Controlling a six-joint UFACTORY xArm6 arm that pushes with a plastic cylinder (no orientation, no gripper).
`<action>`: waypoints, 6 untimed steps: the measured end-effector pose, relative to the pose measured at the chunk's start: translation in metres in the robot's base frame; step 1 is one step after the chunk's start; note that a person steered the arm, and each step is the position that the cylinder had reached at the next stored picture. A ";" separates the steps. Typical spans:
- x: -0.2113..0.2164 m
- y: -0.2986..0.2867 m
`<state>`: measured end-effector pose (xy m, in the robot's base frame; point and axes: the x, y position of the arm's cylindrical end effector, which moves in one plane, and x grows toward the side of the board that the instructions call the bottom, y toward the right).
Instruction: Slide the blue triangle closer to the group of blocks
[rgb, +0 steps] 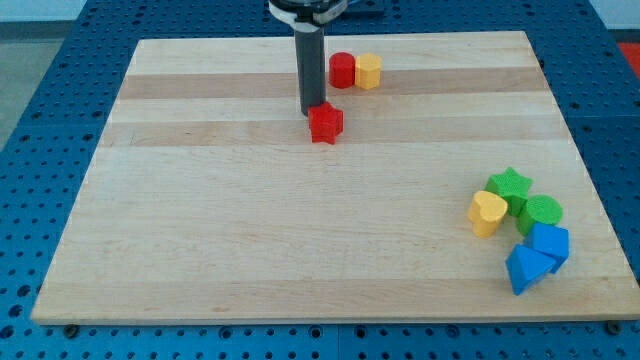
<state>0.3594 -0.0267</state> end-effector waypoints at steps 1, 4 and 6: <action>0.024 0.000; 0.073 0.037; 0.114 0.063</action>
<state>0.4734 0.0358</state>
